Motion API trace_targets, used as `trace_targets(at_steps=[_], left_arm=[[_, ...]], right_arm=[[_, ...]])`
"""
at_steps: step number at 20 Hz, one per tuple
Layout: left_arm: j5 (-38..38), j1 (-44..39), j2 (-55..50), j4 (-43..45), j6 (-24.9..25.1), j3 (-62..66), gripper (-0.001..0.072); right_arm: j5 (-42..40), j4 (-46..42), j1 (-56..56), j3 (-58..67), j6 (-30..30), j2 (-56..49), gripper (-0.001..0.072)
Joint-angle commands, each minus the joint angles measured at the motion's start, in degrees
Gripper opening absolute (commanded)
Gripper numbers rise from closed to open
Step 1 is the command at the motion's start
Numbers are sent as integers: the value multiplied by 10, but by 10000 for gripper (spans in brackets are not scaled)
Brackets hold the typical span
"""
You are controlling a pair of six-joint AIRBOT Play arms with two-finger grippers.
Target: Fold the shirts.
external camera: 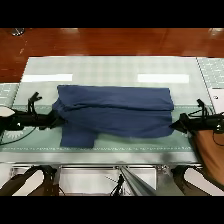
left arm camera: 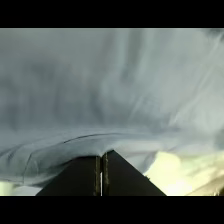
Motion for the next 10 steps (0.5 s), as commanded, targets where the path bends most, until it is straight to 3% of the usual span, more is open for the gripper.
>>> trace_targets(at_steps=[1,5,10], left_arm=[[22,-2,-39,0,-19,75,26],[21,-20,-144,-1,-31,195,26],[-1,-48,-282,0,-93,363,26]], right_arm=[[-9,40,1,49,5,0,20],[-33,73,12,104,5,-40,20],[-71,77,76,222,28,-147,20]])
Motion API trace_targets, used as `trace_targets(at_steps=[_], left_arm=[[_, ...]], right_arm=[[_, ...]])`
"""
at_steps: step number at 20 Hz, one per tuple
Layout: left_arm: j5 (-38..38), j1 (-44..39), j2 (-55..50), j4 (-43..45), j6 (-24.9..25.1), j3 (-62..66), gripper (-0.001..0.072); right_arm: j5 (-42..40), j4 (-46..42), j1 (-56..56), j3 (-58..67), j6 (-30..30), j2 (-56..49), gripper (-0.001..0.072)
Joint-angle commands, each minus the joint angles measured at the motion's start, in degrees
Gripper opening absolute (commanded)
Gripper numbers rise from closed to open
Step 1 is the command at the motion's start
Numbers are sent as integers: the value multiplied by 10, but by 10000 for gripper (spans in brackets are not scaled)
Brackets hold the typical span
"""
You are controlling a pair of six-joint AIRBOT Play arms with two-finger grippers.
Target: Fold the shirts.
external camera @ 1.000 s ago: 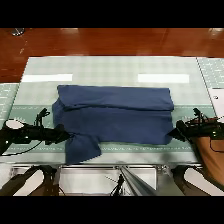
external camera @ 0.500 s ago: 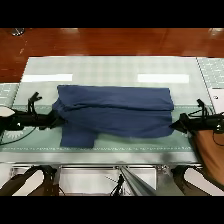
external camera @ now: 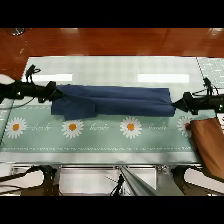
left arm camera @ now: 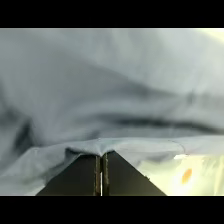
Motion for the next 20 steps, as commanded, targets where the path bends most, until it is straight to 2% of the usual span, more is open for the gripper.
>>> trace_targets(at_steps=[1,6,7,8,9,10,14,16,18,19,20], left_arm=[[-31,-15,-94,0,-49,119,27],[-54,-17,-177,0,-54,226,27],[-54,-18,-187,0,-54,232,55],[-54,-20,-195,2,-54,231,274],[-61,-19,-199,8,-52,232,600],[-66,-14,-198,24,-52,232,701],[-159,59,-171,142,-54,242,701],[-182,104,-141,205,-59,228,701],[-138,144,-93,205,-61,176,701],[-92,157,-59,179,-57,132,701],[-44,160,-22,141,-32,83,701]], right_arm=[[-24,8,33,90,26,-75,20],[-29,13,56,190,46,-174,21],[-41,19,60,195,46,-187,86],[-53,27,61,195,46,-194,366],[-57,30,61,195,43,-197,643],[-56,28,56,196,33,-195,619],[28,-19,-10,218,28,-181,619],[72,-66,-41,215,33,-180,619],[81,-88,-45,196,35,-180,619],[72,-86,-41,186,31,-182,619],[68,-83,-33,182,26,-188,619]])
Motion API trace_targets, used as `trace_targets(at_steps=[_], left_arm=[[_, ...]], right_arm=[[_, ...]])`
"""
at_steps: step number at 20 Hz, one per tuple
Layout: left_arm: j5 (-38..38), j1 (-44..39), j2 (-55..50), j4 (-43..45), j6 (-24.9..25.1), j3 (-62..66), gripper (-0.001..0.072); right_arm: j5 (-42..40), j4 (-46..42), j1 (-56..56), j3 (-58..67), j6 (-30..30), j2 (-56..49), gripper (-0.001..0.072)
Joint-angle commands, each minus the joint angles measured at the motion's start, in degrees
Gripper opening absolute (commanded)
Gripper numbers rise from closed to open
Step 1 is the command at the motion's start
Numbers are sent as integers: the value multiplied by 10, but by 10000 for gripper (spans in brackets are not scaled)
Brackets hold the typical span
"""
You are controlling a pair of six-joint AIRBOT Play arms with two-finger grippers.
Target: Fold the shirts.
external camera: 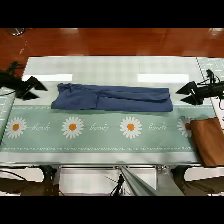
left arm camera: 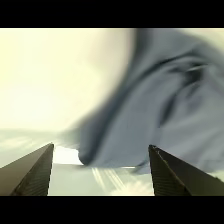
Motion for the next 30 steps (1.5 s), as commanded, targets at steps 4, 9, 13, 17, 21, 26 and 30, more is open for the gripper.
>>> trace_targets(at_steps=[4,9,13,17,21,26,30], left_arm=[[177,-3,224,-201,183,-280,701],[131,-113,254,-251,195,-333,699],[144,-196,251,-260,200,-323,26],[174,-320,235,-220,165,-271,24],[240,-496,150,-51,17,-146,24],[215,-627,-67,-71,-32,67,24],[144,-718,-201,-88,-54,229,24]], right_arm=[[-1,10,47,-13,-12,-43,619],[-11,48,106,-12,-15,-62,464],[61,28,90,-9,-12,-13,20],[89,-49,79,-22,-12,146,21],[92,-27,81,-102,0,369,21],[127,-22,81,-168,70,597,21],[136,-19,81,-168,95,661,20]])
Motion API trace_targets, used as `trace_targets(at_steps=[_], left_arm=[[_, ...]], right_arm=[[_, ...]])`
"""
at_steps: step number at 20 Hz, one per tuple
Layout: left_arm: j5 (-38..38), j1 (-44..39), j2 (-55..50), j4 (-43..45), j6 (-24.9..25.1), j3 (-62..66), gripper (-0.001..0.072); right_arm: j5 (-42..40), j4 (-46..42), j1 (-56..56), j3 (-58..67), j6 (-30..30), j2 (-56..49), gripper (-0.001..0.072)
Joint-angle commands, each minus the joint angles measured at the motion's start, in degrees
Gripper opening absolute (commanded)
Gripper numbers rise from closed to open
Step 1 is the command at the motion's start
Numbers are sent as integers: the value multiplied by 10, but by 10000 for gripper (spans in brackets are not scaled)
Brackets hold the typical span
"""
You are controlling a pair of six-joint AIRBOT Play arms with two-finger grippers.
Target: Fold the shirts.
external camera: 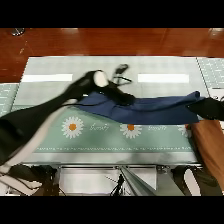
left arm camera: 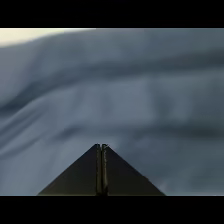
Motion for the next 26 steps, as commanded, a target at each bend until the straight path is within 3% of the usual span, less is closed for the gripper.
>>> trace_targets(at_steps=[1,4,7,10,14,17,21,26], left_arm=[[-57,-89,-112,-24,-28,126,25],[-67,-135,-138,-67,-4,137,26],[-103,-120,-132,-68,0,141,26],[-138,-44,-112,-68,-2,155,26],[-181,117,-35,-67,-2,153,27],[-200,252,58,-67,-1,129,26],[-184,389,246,-67,43,42,26],[-128,461,522,-63,88,-179,26]], right_arm=[[10,3,0,-9,28,61,21],[6,3,0,-9,28,58,20],[6,5,0,-9,29,42,20],[5,47,0,-9,11,16,20],[-8,139,0,-8,-23,-29,20],[-21,188,12,-1,-44,-65,20],[-123,149,179,55,-30,-146,20],[-219,114,396,187,-2,-358,21]])
